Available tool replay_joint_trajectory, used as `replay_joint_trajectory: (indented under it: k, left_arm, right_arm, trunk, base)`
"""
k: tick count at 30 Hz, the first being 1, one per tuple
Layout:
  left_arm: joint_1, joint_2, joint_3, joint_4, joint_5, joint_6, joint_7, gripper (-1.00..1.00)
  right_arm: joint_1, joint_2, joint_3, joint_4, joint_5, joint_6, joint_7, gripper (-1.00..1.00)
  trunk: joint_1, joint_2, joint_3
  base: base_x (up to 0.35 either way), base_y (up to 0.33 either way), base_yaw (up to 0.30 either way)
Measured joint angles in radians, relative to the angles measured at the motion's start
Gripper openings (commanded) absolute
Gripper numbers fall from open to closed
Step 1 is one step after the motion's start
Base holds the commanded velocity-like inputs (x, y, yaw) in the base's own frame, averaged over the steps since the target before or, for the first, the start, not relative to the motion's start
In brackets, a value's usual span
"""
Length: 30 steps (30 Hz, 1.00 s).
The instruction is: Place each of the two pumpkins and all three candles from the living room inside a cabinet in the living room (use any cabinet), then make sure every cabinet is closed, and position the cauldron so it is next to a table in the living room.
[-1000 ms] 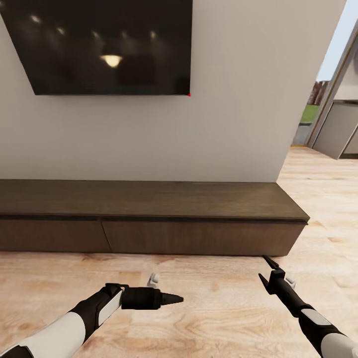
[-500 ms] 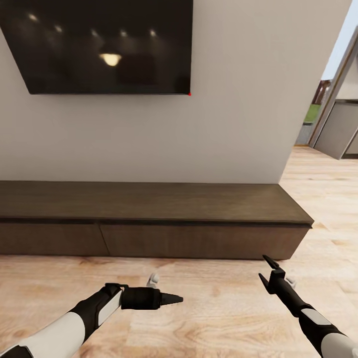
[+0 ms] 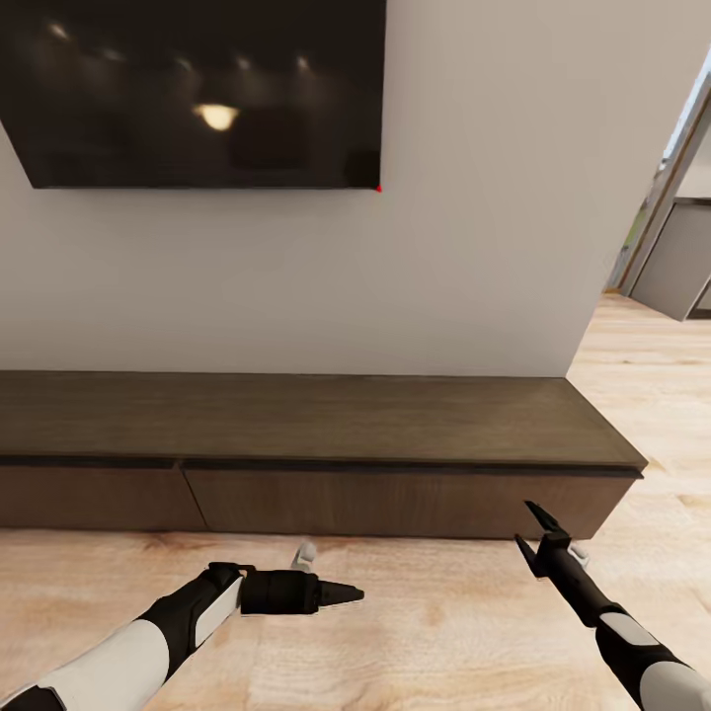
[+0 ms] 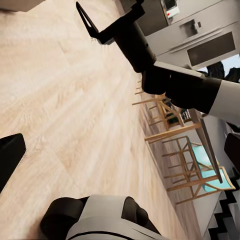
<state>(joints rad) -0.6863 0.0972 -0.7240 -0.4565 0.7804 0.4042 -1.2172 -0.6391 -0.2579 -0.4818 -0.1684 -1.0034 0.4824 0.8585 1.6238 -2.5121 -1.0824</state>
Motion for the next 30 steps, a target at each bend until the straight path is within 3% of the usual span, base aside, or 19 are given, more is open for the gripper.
replay_joint_trajectory:
  k: [30]
  left_arm:
    - [0.0,0.0,0.0,0.0,0.0,0.0,0.001,1.0]
  right_arm:
    - [0.008,-0.003,0.001,0.0,0.012,-0.001,0.015,1.0]
  trunk:
    - [0.0,0.0,0.0]
  base:
    - [0.132,-0.059,0.0]
